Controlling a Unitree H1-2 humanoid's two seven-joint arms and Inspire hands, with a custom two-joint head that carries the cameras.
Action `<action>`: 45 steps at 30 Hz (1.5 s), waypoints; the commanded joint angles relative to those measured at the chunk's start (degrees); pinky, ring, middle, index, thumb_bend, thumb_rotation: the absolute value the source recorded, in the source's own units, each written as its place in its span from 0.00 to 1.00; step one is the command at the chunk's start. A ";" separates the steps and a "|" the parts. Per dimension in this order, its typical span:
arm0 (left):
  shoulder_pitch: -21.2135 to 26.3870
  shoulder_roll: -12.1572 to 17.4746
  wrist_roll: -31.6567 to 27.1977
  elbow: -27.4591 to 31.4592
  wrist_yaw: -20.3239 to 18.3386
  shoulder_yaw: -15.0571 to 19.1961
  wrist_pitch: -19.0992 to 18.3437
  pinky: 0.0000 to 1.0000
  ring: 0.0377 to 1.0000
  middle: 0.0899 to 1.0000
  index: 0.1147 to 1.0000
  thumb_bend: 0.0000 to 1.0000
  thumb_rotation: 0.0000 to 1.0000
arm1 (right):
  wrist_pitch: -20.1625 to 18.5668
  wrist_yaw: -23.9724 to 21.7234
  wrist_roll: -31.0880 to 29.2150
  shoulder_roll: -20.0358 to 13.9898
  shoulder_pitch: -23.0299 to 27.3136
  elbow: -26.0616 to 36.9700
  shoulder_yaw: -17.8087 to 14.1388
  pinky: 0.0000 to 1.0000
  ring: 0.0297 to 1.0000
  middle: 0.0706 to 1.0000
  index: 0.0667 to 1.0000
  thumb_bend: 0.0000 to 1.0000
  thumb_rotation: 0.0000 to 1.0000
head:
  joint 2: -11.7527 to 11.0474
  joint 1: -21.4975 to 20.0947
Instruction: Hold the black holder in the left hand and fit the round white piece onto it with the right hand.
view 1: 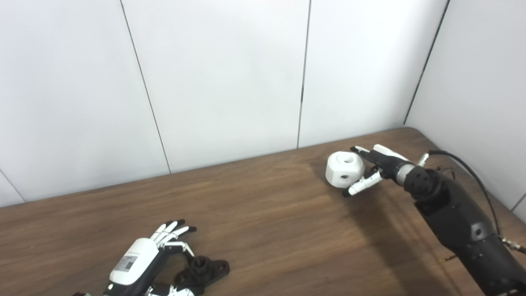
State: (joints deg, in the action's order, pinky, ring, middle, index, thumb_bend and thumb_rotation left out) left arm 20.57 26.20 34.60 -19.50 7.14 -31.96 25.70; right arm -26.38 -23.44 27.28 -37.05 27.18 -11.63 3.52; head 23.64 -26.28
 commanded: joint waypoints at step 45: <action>-10.16 1.58 3.07 3.75 -9.94 -4.99 -4.99 0.92 0.93 0.86 0.42 0.52 0.05 | 9.31 24.85 6.38 6.48 1.56 -7.64 5.39 0.72 0.81 0.76 0.45 0.52 0.13 | 2.30 2.47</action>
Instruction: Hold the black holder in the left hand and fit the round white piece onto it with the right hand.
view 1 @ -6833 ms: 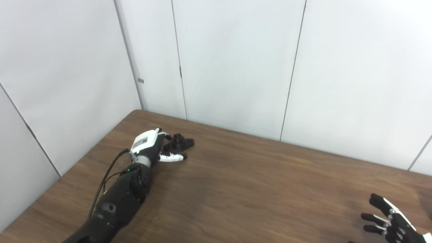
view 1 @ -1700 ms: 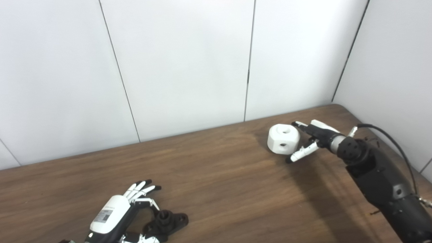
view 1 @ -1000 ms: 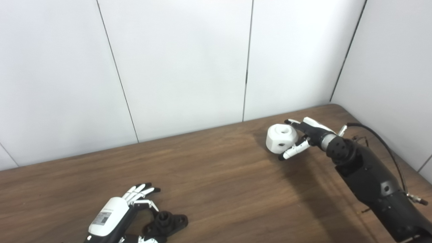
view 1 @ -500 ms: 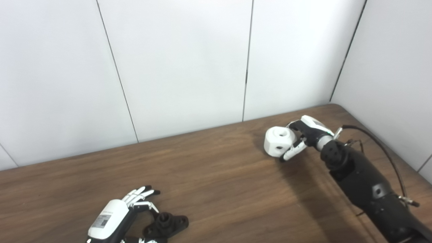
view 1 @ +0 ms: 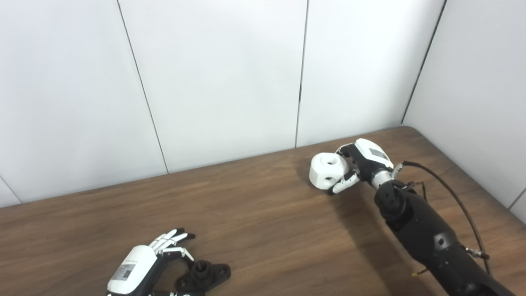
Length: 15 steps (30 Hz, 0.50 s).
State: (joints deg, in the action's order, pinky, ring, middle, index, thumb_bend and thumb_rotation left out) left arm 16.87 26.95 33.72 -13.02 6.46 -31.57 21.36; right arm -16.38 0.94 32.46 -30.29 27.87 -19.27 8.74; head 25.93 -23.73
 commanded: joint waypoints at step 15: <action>-7.36 1.72 3.69 0.20 -10.39 -4.86 -2.98 0.90 0.92 0.85 0.42 0.52 0.05 | 0.69 1.91 -1.45 0.14 2.31 10.09 -4.97 0.67 0.80 0.75 0.44 0.52 0.13 | 1.77 2.93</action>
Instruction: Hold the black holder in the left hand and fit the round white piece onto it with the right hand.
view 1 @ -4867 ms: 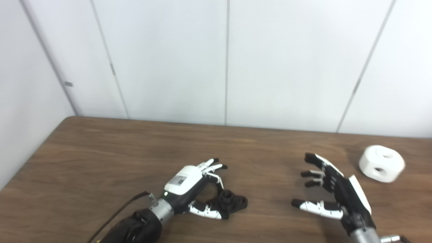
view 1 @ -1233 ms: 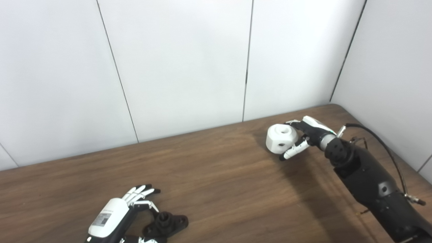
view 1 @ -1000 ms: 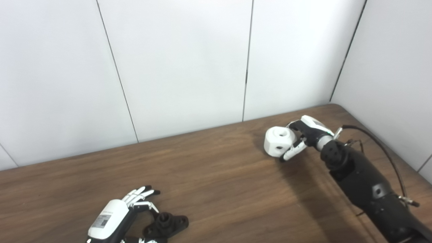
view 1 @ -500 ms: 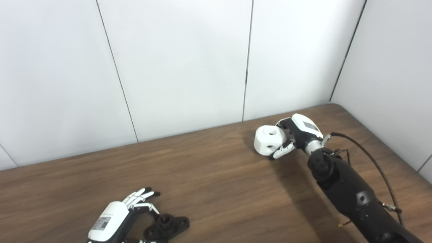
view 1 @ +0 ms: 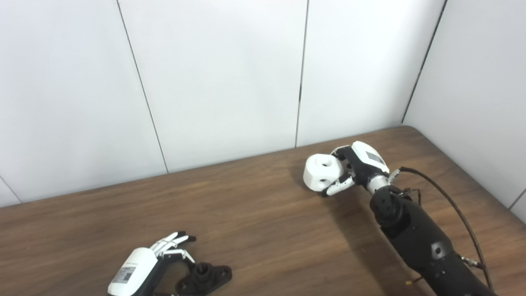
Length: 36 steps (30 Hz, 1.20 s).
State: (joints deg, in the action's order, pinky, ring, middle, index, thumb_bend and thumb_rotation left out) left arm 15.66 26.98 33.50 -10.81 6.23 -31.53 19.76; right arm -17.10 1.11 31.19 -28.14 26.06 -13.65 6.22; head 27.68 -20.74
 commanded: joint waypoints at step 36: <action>-3.27 -2.40 6.01 -6.32 -9.02 -6.25 -4.24 0.96 0.97 0.89 0.42 0.52 0.05 | 2.55 -17.29 1.50 4.47 3.72 33.33 7.27 0.64 0.77 0.75 0.44 0.52 0.13 | 4.82 16.61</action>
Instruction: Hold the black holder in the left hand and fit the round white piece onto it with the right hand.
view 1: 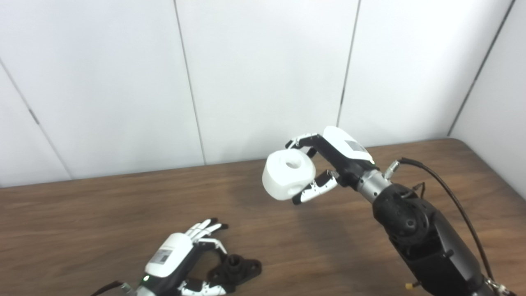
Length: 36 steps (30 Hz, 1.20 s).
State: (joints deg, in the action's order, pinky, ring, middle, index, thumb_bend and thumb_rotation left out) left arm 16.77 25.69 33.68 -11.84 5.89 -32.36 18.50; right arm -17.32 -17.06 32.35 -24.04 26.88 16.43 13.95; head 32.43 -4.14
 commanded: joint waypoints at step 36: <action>-2.90 -3.70 6.48 -5.65 -8.42 -6.88 -6.09 0.97 0.99 0.91 0.42 0.52 0.06 | 7.95 -7.55 3.36 5.29 -0.79 1.10 10.18 0.68 0.79 0.76 0.44 0.52 0.13 | 3.35 5.09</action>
State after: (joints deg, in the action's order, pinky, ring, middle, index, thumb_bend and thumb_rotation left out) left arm 18.37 23.58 33.97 -12.95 5.89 -33.71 16.19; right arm -12.27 -25.03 35.37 -19.13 23.60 16.83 24.40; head 35.77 0.88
